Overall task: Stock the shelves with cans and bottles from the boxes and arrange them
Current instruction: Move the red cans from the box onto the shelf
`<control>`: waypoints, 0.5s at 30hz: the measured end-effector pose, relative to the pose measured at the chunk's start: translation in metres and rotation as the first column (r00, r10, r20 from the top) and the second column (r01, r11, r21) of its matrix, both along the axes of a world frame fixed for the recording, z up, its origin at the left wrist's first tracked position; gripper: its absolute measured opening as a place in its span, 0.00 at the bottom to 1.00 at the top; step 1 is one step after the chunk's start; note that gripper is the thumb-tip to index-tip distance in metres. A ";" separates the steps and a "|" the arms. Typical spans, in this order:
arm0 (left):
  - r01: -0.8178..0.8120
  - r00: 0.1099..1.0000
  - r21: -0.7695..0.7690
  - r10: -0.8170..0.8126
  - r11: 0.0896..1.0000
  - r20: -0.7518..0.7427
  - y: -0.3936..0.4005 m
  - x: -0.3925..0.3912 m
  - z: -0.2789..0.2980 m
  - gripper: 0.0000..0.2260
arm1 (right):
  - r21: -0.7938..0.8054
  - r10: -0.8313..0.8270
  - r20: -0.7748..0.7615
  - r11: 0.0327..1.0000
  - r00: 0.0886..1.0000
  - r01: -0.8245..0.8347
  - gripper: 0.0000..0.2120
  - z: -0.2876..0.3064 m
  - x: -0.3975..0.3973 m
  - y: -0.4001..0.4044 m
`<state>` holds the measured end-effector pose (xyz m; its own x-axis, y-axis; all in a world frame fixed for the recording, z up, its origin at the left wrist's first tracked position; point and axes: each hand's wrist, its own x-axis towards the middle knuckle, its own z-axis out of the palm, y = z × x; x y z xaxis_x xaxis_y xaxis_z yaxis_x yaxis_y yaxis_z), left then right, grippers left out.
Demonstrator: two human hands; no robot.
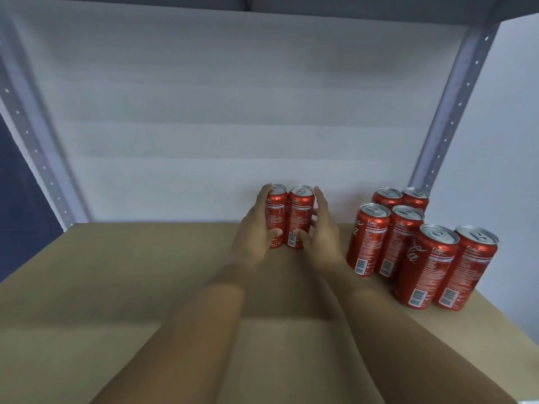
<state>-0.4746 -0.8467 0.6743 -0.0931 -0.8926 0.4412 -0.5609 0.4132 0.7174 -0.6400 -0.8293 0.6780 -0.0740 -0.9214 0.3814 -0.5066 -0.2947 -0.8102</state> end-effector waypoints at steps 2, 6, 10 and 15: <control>-0.005 1.000 0.023 0.005 1.000 -0.026 0.011 0.000 -0.002 0.53 | 0.045 -0.017 -0.014 0.999 1.000 0.018 0.47 0.003 0.000 0.010; -0.120 0.993 0.059 0.121 0.991 -0.005 0.040 0.010 -0.013 0.46 | 0.104 -0.064 -0.109 0.992 0.992 0.075 0.39 0.000 0.001 0.041; -0.193 0.978 0.106 0.182 0.975 0.101 0.083 0.021 -0.019 0.28 | 0.151 -0.041 -0.301 0.984 0.953 0.090 0.26 -0.009 0.006 0.078; -0.184 0.972 0.070 0.171 0.980 0.161 0.160 0.035 -0.026 0.19 | 0.060 0.012 -0.361 0.998 0.933 0.011 0.20 -0.016 0.029 0.147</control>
<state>-0.4398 -0.6869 0.6481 0.0098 -0.9342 0.3565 -0.7259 0.2385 0.6451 -0.6111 -0.6820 0.6619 0.0589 -0.9434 0.3265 -0.7678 -0.2518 -0.5891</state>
